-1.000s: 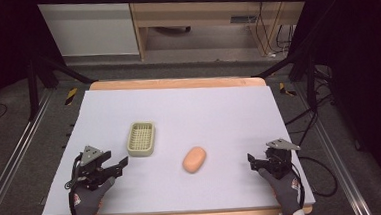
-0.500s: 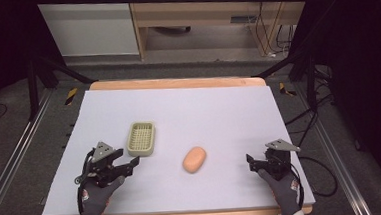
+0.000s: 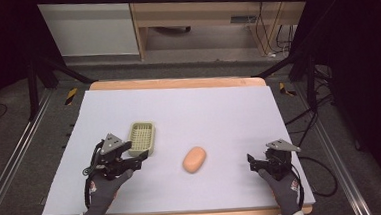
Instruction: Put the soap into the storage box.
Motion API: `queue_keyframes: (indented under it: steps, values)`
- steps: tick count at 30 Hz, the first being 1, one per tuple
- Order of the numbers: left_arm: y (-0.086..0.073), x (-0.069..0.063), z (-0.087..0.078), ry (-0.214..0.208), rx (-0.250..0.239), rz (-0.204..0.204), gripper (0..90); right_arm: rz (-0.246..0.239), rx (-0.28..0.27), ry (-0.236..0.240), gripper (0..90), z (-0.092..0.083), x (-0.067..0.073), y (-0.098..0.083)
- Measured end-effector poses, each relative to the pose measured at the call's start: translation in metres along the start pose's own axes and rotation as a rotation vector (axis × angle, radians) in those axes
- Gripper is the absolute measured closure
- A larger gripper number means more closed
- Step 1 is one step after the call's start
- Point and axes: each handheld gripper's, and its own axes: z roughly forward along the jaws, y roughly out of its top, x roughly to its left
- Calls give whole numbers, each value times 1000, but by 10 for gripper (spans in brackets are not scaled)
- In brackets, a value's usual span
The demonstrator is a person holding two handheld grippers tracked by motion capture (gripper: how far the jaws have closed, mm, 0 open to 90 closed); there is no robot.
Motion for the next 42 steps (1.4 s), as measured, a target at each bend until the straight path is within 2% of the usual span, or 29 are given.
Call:
queue_keyframes:
  steps: [7, 11, 20, 29, 34, 40, 42]
  values:
    - [10, -9, 11, -25, 3, 6, 289, 7, -9, 12, 85, 0, -1, 0]
    - [18, -20, 23, -53, 17, 22, 288, 13, -12, 13, 83, -1, -1, 1]
    - [25, -38, 45, -95, 46, 40, 287, 7, -15, 9, 75, -1, -1, 3]
    - [31, -51, 59, -113, 70, 55, 278, 10, -17, 2, 74, -1, -2, 4]
    - [33, -62, 69, -120, 98, 83, 276, 9, -15, 2, 74, -1, -1, 4]
    - [33, -70, 77, -124, 114, 99, 275, 9, -17, 0, 74, -1, -1, 4]
    - [32, -73, 81, -126, 123, 116, 276, 8, -19, -2, 74, -2, -1, 4]
